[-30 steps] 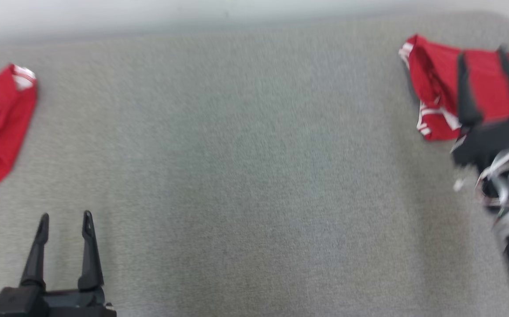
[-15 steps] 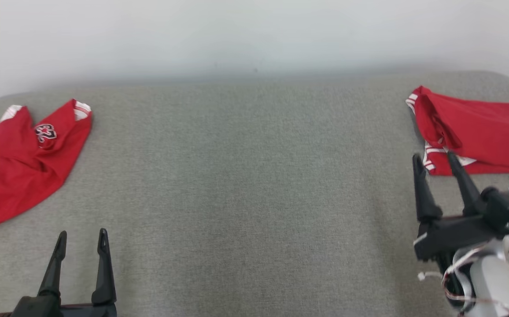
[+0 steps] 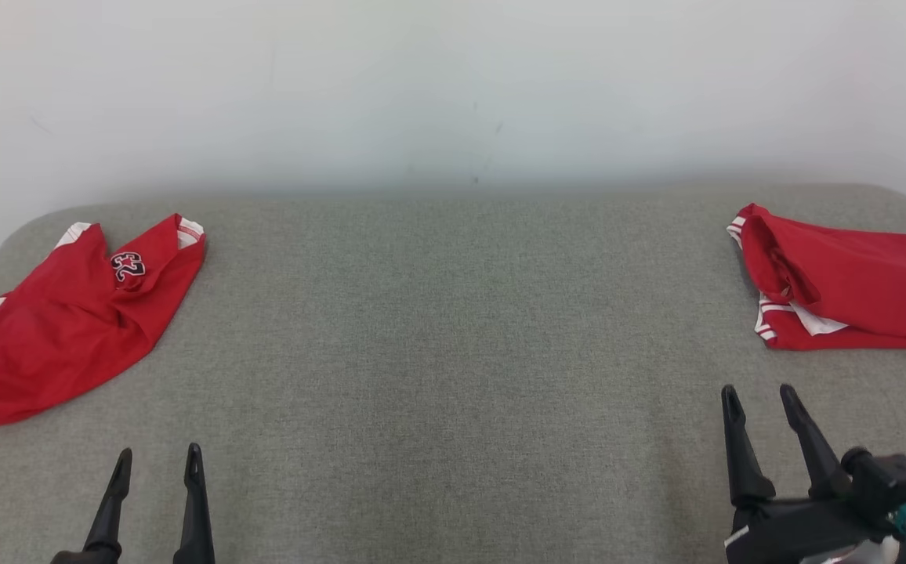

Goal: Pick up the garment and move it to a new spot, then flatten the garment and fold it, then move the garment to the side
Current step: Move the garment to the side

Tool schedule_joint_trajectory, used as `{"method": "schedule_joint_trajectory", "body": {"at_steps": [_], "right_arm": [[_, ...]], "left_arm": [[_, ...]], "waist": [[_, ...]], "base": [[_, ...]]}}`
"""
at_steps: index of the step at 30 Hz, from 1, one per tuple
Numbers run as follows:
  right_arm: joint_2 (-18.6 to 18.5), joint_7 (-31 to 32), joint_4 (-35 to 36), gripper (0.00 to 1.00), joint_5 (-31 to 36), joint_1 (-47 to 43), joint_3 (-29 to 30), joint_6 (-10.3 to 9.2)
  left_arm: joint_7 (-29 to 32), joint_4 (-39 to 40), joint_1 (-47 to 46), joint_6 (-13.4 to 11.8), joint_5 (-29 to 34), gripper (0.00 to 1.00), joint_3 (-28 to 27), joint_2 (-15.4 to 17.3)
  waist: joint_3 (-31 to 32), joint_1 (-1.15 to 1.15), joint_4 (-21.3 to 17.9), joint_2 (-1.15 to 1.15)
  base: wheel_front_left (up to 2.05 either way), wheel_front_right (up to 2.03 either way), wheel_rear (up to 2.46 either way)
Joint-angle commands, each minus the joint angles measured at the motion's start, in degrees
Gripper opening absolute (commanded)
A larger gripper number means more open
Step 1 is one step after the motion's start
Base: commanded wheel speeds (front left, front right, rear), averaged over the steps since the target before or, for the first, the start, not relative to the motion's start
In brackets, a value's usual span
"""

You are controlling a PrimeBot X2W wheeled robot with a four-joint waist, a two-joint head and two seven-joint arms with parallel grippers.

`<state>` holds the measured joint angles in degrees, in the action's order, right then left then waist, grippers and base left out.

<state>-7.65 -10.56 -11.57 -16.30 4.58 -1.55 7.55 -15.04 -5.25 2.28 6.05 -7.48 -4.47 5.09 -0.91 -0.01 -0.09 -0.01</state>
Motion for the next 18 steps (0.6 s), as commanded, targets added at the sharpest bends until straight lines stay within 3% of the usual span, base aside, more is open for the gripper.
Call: {"method": "schedule_joint_trajectory", "body": {"at_steps": [1, 18], "right_arm": [[0.69, 0.33, 0.77, 1.00, 0.30, -2.13, 0.50, -0.12], [2.94, 0.84, 3.09, 1.00, 1.41, -7.78, 0.50, -0.12]], "left_arm": [[-0.18, -0.54, 0.84, 0.13, 0.25, 1.00, 0.03, -0.09], [-0.18, -4.72, 1.48, 0.24, 1.30, 1.00, -0.27, 1.31]], "waist": [[0.88, 0.01, 0.40, 0.01], [2.94, 0.01, 0.45, 0.01]], "base": [[0.00, 0.00, 0.00], [0.00, 0.00, 0.00]]}}
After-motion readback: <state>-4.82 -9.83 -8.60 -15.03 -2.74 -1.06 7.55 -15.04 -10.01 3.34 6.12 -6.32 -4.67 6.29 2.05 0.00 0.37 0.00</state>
